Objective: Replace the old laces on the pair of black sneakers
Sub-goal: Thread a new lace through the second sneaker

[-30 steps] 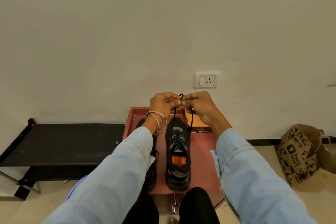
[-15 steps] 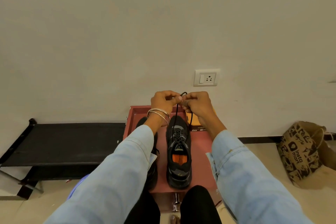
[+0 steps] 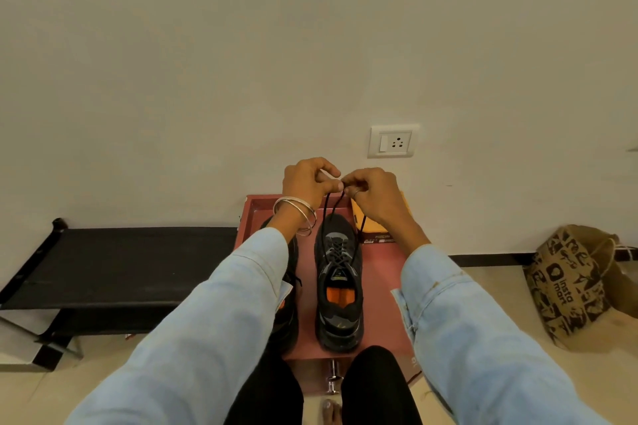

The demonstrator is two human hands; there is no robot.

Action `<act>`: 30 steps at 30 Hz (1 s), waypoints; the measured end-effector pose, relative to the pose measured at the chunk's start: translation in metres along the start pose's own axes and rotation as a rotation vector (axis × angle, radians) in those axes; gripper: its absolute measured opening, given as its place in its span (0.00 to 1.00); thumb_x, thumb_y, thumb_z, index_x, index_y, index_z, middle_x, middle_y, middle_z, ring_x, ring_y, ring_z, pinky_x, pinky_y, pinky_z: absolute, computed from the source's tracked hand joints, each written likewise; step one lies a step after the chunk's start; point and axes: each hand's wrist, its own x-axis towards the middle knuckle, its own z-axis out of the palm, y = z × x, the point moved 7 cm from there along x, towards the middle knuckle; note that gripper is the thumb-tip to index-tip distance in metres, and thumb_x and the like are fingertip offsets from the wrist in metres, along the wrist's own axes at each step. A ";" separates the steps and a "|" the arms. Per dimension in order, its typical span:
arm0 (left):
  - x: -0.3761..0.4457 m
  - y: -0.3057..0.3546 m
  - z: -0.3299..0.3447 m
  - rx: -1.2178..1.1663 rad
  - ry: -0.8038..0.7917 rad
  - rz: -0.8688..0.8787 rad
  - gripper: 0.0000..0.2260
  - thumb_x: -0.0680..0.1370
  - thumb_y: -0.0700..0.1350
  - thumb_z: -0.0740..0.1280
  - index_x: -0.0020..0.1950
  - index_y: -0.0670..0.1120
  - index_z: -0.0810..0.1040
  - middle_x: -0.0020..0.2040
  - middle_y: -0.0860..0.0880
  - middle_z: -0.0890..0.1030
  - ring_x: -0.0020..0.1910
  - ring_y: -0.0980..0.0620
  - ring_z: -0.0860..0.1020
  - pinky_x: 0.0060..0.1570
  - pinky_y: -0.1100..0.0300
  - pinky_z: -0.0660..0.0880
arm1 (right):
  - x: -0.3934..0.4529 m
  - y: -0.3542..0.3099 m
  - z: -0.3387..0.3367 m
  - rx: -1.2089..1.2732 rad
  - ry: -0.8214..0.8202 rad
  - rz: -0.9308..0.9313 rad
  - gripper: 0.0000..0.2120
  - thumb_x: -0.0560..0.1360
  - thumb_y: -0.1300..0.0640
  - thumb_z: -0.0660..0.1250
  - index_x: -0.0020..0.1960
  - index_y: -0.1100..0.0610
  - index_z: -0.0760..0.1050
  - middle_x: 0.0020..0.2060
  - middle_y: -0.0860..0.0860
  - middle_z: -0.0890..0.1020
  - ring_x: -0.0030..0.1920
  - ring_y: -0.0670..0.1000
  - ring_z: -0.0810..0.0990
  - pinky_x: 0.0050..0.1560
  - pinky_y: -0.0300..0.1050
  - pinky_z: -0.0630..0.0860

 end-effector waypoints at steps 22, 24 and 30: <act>0.001 -0.020 -0.002 -0.216 -0.064 -0.101 0.06 0.72 0.37 0.73 0.47 0.43 0.83 0.37 0.50 0.82 0.27 0.62 0.75 0.33 0.63 0.75 | -0.024 0.052 0.003 0.909 0.170 0.533 0.03 0.73 0.62 0.69 0.42 0.58 0.81 0.35 0.50 0.80 0.35 0.46 0.77 0.33 0.39 0.70; -0.001 -0.044 -0.012 -0.149 -0.007 -0.115 0.05 0.72 0.37 0.72 0.46 0.44 0.84 0.39 0.51 0.82 0.38 0.57 0.80 0.47 0.59 0.78 | -0.037 0.075 0.008 0.995 0.193 0.673 0.05 0.73 0.63 0.69 0.39 0.56 0.80 0.35 0.50 0.80 0.36 0.48 0.75 0.35 0.43 0.68; -0.041 -0.136 -0.049 0.401 0.252 -0.502 0.08 0.79 0.44 0.62 0.44 0.50 0.80 0.48 0.46 0.81 0.56 0.42 0.74 0.56 0.47 0.68 | -0.096 0.160 0.036 1.237 0.412 1.079 0.07 0.78 0.58 0.63 0.41 0.56 0.75 0.34 0.51 0.76 0.31 0.48 0.72 0.33 0.42 0.68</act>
